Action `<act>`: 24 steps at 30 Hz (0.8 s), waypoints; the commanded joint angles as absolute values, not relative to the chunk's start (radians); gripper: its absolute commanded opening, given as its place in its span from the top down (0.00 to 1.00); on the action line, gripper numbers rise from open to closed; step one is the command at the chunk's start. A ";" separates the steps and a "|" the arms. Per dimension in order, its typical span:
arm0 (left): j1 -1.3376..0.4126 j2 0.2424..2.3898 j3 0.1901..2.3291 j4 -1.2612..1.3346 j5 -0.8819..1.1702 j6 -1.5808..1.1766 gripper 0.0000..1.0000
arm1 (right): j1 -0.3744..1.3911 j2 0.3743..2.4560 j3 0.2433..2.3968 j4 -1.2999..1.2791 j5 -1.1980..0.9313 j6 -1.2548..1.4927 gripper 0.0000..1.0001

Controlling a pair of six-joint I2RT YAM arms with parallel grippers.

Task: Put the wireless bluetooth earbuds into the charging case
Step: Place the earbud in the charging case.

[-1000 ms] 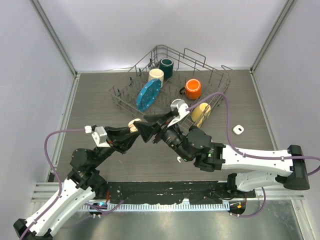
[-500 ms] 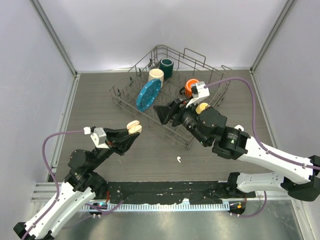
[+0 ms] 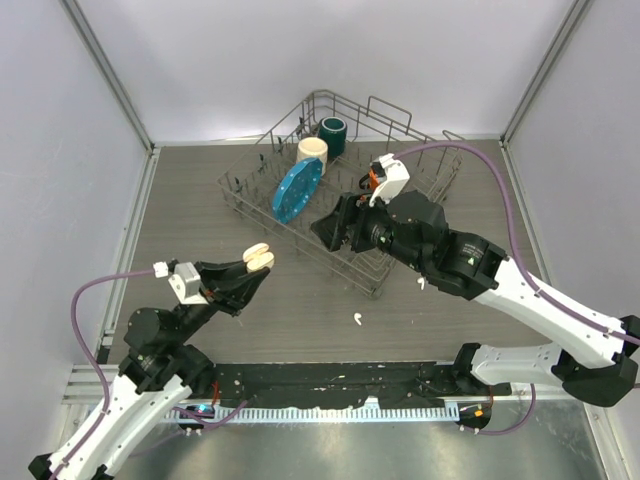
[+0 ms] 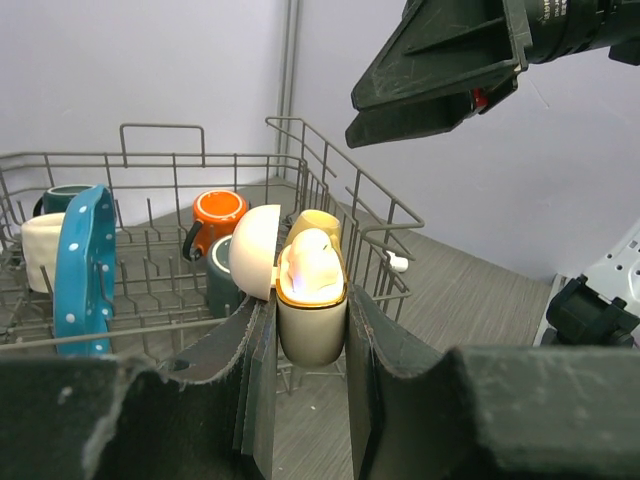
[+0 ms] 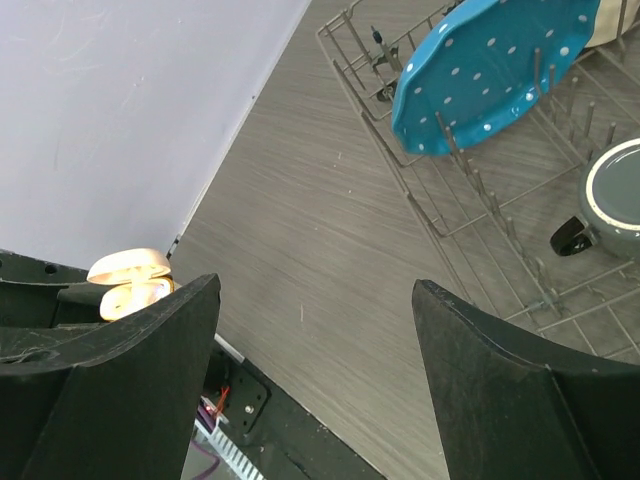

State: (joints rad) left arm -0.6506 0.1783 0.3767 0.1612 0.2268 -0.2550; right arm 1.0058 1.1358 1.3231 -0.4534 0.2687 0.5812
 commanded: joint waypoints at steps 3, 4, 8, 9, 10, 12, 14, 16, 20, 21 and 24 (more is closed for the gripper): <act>-0.652 0.144 0.417 0.109 0.219 -0.232 1.00 | 0.997 1.147 1.387 -0.466 0.239 0.612 0.17; -0.652 0.147 0.422 0.103 0.224 -0.230 1.00 | 0.996 1.150 1.387 -0.466 0.239 0.618 0.17; -0.652 0.156 0.417 0.138 0.239 -0.253 1.00 | 0.996 1.161 1.381 -0.462 0.235 0.647 0.17; -0.652 0.166 0.414 0.153 0.245 -0.261 1.00 | 0.996 1.158 1.375 -0.456 0.233 0.649 0.17; -0.652 0.170 0.416 0.159 0.245 -0.264 1.00 | 0.996 1.160 1.370 -0.443 0.233 0.650 0.17; -0.652 0.181 0.417 0.163 0.253 -0.268 1.00 | 0.994 1.163 1.368 -0.439 0.242 0.653 0.17; -0.652 0.199 0.428 0.155 0.276 -0.273 1.00 | 0.991 1.180 1.377 -0.439 0.241 0.650 0.17; -0.652 0.204 0.440 0.132 0.291 -0.273 1.00 | 0.986 1.201 1.394 -0.439 0.241 0.647 0.17; -0.652 0.186 0.445 0.114 0.302 -0.259 1.00 | 0.982 1.252 1.436 -0.437 0.232 0.637 0.16; -0.652 0.181 0.440 0.115 0.302 -0.256 1.00 | 0.980 1.261 1.456 -0.437 0.224 0.624 0.17; -0.652 0.181 0.425 0.130 0.319 -0.256 1.00 | 0.974 1.292 1.482 -0.439 0.216 0.612 0.17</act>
State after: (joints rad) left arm -0.6506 0.1909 0.4038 0.0971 0.2836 -0.2584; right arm 0.9836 1.2697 1.4075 -0.4789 0.2359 0.6350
